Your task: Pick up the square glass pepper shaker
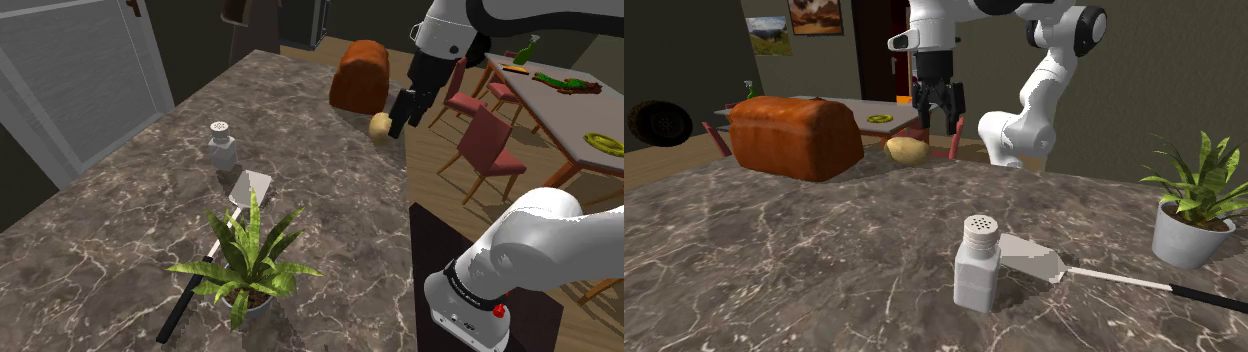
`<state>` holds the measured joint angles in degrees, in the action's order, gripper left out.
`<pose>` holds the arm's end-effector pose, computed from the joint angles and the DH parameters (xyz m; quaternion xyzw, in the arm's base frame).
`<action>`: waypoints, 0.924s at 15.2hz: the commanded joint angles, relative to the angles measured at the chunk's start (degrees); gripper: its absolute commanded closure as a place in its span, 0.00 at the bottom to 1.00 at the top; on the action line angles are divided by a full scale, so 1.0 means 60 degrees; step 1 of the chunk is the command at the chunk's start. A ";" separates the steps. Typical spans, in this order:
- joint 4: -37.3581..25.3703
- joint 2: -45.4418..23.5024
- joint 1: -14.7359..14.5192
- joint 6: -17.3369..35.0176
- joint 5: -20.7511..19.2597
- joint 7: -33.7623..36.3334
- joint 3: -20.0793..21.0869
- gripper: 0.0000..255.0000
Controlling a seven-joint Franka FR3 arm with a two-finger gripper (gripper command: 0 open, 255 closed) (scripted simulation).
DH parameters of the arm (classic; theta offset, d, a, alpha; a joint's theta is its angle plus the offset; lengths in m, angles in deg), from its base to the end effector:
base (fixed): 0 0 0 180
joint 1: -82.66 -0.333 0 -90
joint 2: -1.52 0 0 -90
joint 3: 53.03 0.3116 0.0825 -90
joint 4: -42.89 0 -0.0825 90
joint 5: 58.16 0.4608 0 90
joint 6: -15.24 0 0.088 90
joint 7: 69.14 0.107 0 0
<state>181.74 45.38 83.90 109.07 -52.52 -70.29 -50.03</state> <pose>0.3955 0.0241 0.5479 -0.9994 -0.0141 0.0103 0.0310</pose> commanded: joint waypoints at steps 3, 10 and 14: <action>-0.0301 -0.0409 -0.0140 0.0247 0.0195 0.0344 0.0369 0.00; -0.1663 -0.2027 -0.0469 0.1000 0.0542 0.1551 0.1614 0.00; -0.2653 -0.3069 -0.0562 0.1320 0.0475 0.2278 0.2310 0.00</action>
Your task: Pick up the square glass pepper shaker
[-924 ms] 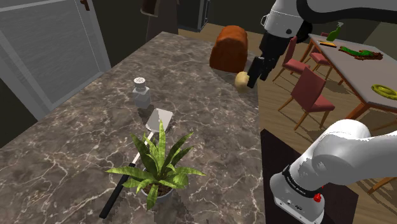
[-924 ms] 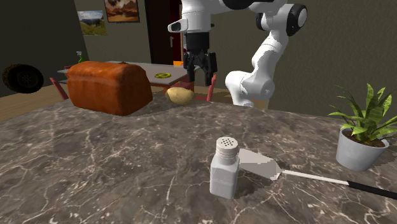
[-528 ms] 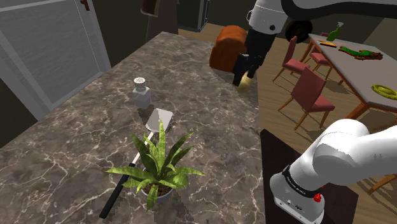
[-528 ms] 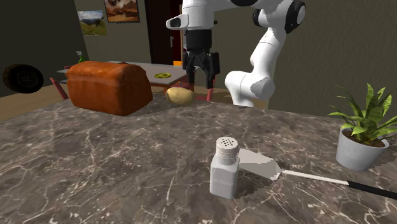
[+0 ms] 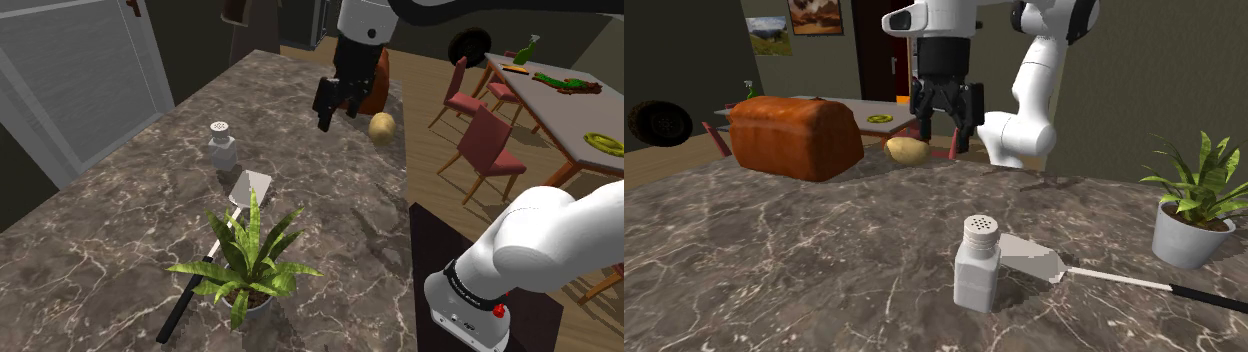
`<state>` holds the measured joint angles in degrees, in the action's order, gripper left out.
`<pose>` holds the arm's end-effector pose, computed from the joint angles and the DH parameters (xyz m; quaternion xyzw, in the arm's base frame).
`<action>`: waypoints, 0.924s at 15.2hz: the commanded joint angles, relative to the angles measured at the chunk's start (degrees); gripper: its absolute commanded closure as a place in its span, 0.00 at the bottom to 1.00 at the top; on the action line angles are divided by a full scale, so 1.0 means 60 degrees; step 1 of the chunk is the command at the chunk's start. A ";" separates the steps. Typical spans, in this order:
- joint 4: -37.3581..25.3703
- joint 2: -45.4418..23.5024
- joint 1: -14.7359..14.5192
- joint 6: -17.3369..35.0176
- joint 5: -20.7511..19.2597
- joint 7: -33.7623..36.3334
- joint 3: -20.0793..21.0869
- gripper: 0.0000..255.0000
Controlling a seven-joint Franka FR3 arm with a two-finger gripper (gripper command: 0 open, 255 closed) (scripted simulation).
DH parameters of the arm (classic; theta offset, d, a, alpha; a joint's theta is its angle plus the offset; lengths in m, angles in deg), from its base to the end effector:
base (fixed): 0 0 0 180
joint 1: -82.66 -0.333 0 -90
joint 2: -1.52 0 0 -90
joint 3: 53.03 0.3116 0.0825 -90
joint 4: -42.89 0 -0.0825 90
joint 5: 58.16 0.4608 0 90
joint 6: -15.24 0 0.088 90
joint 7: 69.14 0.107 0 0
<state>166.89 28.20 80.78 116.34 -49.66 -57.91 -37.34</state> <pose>0.4693 0.1769 0.5608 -0.9991 -0.0305 -0.0225 0.0181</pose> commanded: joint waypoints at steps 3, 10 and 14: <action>-0.1023 -0.1049 -0.0090 0.0277 -0.0200 0.0797 0.0712 0.00; -0.3406 -0.3291 -0.0293 0.0346 -0.1239 0.2324 0.1873 0.00; -0.5111 -0.4810 -0.0644 0.0082 -0.2231 0.3271 0.2433 0.00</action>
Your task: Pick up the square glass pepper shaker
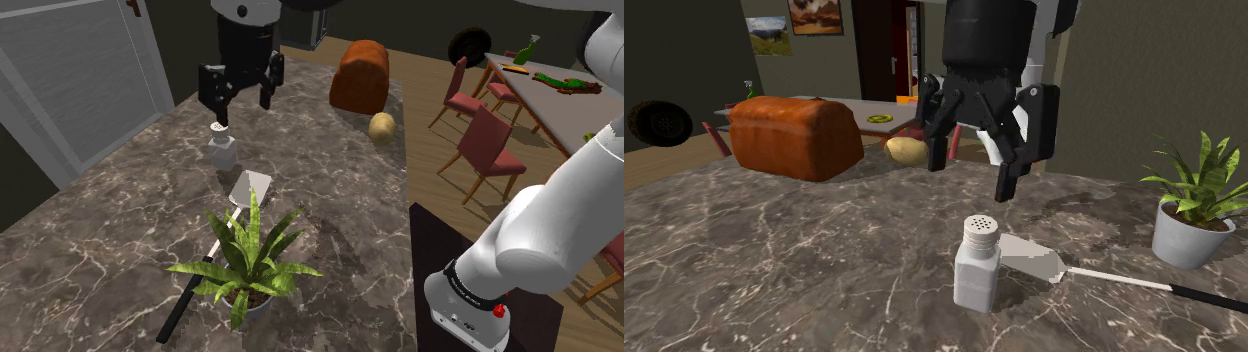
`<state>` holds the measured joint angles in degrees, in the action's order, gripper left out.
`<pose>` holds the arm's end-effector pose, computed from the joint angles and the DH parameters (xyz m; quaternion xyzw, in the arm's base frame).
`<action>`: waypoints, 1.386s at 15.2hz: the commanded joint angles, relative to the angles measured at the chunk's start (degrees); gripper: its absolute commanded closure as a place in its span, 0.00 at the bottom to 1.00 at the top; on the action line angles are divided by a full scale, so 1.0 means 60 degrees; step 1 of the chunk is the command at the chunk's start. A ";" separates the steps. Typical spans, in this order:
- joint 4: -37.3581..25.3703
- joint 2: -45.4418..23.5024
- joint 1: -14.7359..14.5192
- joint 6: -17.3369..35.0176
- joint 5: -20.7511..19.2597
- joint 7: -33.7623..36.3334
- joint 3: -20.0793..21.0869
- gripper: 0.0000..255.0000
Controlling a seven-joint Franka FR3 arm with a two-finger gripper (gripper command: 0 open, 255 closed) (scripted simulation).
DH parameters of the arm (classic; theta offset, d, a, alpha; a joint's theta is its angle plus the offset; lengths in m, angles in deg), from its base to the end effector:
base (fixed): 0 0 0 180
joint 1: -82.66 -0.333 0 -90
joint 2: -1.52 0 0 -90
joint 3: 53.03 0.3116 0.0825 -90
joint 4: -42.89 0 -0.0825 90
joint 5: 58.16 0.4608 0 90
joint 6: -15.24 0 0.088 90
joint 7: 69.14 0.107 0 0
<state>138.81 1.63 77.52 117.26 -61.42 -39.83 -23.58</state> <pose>0.5360 0.3639 0.5833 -0.9969 -0.0504 -0.0610 0.0043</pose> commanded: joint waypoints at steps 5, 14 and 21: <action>-0.1483 -0.1477 -0.0553 -0.0155 -0.1052 0.0873 0.0357 0.00; -0.0606 -0.1356 -0.0479 0.0619 -0.1003 0.0900 0.0328 1.00; -0.0613 -0.1357 -0.0480 0.0614 -0.1004 0.0901 0.0329 1.00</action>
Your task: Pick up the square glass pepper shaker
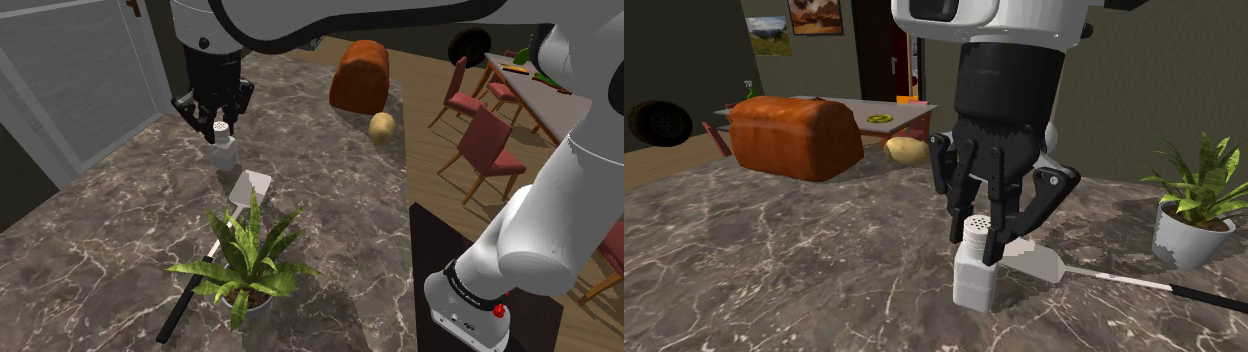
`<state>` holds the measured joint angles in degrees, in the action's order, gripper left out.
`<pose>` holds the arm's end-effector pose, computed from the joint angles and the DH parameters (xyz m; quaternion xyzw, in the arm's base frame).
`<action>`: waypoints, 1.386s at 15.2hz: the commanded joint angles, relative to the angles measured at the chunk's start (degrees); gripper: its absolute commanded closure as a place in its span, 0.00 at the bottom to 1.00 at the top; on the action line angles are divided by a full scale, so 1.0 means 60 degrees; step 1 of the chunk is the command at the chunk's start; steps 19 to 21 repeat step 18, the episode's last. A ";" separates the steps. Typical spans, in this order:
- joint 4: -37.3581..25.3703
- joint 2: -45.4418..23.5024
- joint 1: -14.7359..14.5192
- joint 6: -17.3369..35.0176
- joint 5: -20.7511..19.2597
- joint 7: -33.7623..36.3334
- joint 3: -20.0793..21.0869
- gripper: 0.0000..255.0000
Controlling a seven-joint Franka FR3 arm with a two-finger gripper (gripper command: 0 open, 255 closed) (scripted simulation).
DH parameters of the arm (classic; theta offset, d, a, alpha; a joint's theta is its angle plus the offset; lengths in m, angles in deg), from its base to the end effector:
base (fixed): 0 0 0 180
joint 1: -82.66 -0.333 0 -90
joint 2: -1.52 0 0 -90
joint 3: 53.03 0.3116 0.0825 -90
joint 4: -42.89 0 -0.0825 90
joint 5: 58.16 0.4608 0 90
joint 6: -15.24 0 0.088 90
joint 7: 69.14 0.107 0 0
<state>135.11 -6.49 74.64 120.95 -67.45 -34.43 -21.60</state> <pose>0.5503 0.4124 0.5448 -0.9959 -0.0543 -0.0724 0.0008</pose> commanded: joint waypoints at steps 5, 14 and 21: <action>-0.0621 -0.0086 -0.0051 -0.0555 -0.0031 -0.0020 0.0020 1.00; -0.2178 -0.0411 -0.0231 -0.1838 -0.0199 -0.0030 0.0072 1.00; -0.2610 -0.0532 -0.0299 -0.2168 -0.0269 -0.0024 0.0086 1.00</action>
